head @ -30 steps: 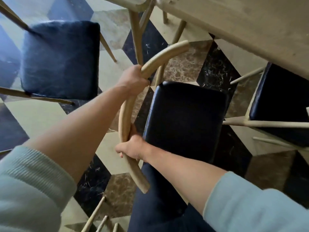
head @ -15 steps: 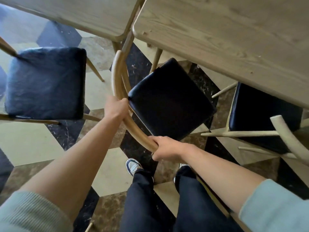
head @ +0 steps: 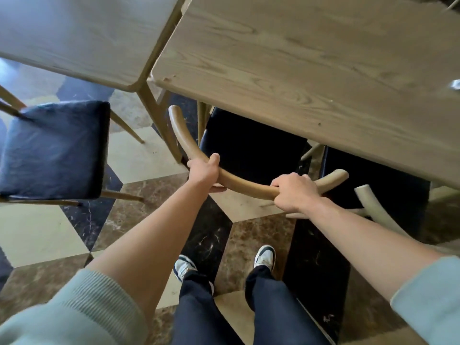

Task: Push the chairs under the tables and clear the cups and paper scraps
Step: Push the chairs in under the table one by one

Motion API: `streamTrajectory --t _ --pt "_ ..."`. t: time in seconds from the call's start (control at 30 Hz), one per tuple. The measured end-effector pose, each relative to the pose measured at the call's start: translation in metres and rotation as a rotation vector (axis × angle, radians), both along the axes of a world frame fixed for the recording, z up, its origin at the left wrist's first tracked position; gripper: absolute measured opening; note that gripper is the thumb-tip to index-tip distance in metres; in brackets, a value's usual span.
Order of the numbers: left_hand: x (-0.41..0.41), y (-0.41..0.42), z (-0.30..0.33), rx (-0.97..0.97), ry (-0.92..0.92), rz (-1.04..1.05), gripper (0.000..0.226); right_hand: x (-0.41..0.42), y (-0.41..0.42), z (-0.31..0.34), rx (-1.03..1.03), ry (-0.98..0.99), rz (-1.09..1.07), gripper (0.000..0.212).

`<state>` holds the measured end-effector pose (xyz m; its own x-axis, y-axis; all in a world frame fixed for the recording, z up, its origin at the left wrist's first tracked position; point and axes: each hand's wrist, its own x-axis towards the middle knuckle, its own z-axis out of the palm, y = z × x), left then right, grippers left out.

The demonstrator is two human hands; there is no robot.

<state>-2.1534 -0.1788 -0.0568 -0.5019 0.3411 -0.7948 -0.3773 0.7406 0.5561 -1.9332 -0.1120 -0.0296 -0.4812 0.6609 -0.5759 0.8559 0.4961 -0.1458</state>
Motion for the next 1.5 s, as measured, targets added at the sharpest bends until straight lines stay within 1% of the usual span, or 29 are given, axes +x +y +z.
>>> streamTrajectory --t 0.07,0.13,0.2,0.27,0.3,0.37,0.4,0.47,0.57,0.77,0.9,0.97,1.1,1.23,1.27,1.4,1.5 --pt "0.005 0.010 -0.001 -0.020 0.031 -0.005 0.047 0.002 0.009 0.000 0.026 0.004 0.024 0.019" --pt "0.003 0.006 -0.001 -0.041 0.059 -0.064 0.053 0.002 0.004 -0.001 0.025 0.025 0.031 0.021" --pt "-0.004 -0.004 0.001 -0.042 0.056 -0.145 0.064 0.002 -0.002 -0.003 0.026 0.067 0.072 0.035" --pt "-0.018 -0.018 0.004 -0.030 0.056 -0.236 0.071 -0.003 -0.004 0.000 -0.080 0.129 0.065 0.056" --pt "-0.027 -0.025 0.007 -0.023 0.051 -0.265 0.072 -0.011 -0.004 0.004 -0.171 0.185 0.012 0.064" --pt "-0.054 -0.042 0.014 -0.014 0.008 -0.252 0.069 -0.042 -0.007 0.012 -0.304 0.313 -0.105 0.069" --pt "-0.067 -0.050 0.017 -0.014 -0.018 -0.239 0.066 -0.061 -0.008 0.016 -0.302 0.376 -0.128 0.066" --pt "-0.102 -0.071 0.023 -0.029 -0.042 -0.223 0.058 -0.113 -0.016 0.026 -0.228 0.495 -0.156 0.054" --pt "-0.163 -0.112 0.030 -0.045 -0.011 -0.192 0.054 -0.198 -0.034 0.038 -0.155 0.596 -0.167 0.033" --pt "-0.314 -0.219 0.048 -0.049 0.078 0.019 0.046 -0.368 -0.095 0.048 -0.208 0.563 -0.028 0.025" --pt "-0.399 -0.266 0.057 -0.053 0.163 0.172 0.038 -0.463 -0.127 0.043 -0.293 0.581 -0.031 0.022" --pt "-0.443 -0.277 0.060 -0.065 0.225 0.203 0.033 -0.511 -0.138 0.034 -0.350 0.607 -0.058 0.019" --pt "-0.530 -0.280 0.065 -0.119 0.390 0.150 0.026 -0.613 -0.154 0.009 -0.468 0.616 -0.060 0.019" --pt "-0.630 -0.273 0.076 -0.189 0.614 0.089 0.025 -0.724 -0.175 -0.012 -0.617 0.548 0.013 0.017" --pt "-0.642 -0.272 0.082 -0.196 0.657 0.068 0.023 -0.733 -0.183 -0.011 -0.649 0.532 0.029 0.016" --pt "-0.723 -0.266 0.092 -0.158 0.741 0.054 0.016 -0.806 -0.211 -0.010 -0.734 0.489 0.106 0.014" --pt "-0.793 -0.266 0.085 -0.219 0.862 -0.062 0.014 -0.872 -0.236 -0.009 -0.786 0.471 0.097 0.020"
